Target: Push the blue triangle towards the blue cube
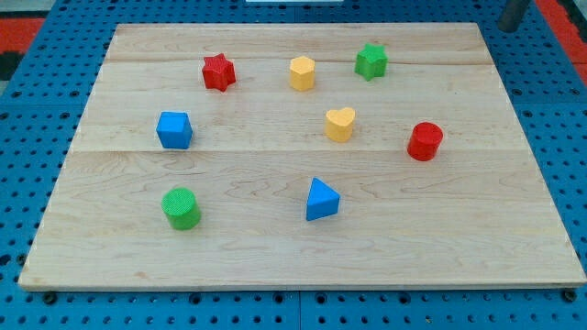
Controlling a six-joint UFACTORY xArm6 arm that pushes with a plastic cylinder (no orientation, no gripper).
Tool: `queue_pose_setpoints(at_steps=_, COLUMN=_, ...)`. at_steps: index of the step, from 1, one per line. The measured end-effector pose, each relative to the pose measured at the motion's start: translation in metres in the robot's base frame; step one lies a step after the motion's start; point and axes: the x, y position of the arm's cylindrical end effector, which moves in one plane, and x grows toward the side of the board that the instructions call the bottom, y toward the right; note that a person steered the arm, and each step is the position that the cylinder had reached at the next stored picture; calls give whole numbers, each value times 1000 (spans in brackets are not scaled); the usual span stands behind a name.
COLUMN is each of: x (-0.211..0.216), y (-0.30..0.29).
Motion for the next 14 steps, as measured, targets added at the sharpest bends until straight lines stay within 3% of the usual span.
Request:
queue_pose_setpoints(at_steps=2, x=24, y=-8)
queue_pose_setpoints(at_steps=3, x=109, y=-36)
queue_pose_setpoints(at_steps=6, x=155, y=-47)
queue_pose_setpoints(at_steps=8, x=332, y=-66)
queue_pose_setpoints(at_steps=9, x=358, y=-166)
queue_pose_setpoints(at_steps=10, x=316, y=-260)
queue_pose_setpoints(at_steps=11, x=295, y=-312)
queue_pose_setpoints(at_steps=12, x=292, y=-262)
queue_pose_setpoints(at_steps=13, x=331, y=-247)
queue_pose_setpoints(at_steps=14, x=338, y=-312)
